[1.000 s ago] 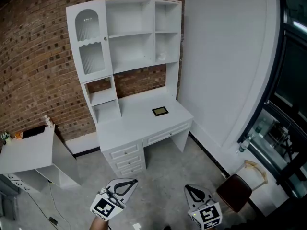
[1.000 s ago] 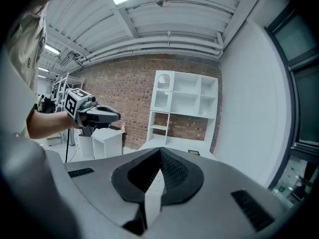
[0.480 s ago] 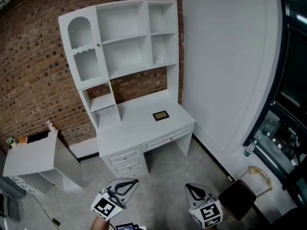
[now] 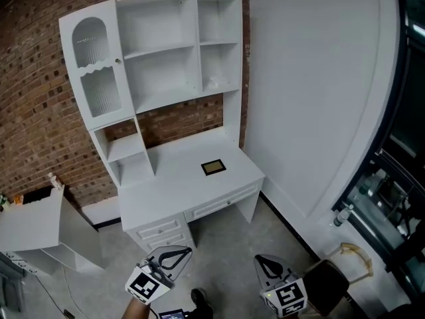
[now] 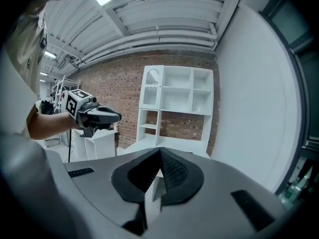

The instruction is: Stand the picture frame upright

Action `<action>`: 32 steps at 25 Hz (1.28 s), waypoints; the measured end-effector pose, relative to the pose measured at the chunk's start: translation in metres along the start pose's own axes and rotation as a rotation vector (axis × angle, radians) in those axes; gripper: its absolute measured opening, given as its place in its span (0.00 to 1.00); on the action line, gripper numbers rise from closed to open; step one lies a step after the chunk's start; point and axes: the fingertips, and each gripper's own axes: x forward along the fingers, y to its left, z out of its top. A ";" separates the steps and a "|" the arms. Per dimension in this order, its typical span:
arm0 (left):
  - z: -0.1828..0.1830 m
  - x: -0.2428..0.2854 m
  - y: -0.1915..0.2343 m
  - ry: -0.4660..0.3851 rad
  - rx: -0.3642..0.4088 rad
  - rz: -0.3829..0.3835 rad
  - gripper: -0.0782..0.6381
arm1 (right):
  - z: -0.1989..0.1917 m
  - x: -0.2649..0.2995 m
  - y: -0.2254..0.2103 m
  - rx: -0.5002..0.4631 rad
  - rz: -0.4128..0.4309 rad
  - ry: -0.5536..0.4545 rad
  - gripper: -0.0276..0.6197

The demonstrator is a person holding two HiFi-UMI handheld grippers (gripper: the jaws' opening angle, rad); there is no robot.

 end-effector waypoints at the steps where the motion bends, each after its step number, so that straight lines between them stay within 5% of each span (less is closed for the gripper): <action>1: -0.005 0.010 0.012 -0.002 -0.004 -0.003 0.12 | 0.001 0.012 -0.009 -0.001 -0.008 0.002 0.05; 13: -0.068 0.115 0.190 -0.011 -0.056 -0.064 0.12 | 0.021 0.205 -0.087 0.018 -0.046 0.046 0.05; 24: -0.083 0.160 0.286 -0.029 -0.098 -0.060 0.12 | 0.055 0.310 -0.135 -0.009 -0.057 0.022 0.05; 32: -0.110 0.207 0.344 0.004 -0.063 0.005 0.12 | 0.055 0.391 -0.183 0.018 0.024 0.000 0.05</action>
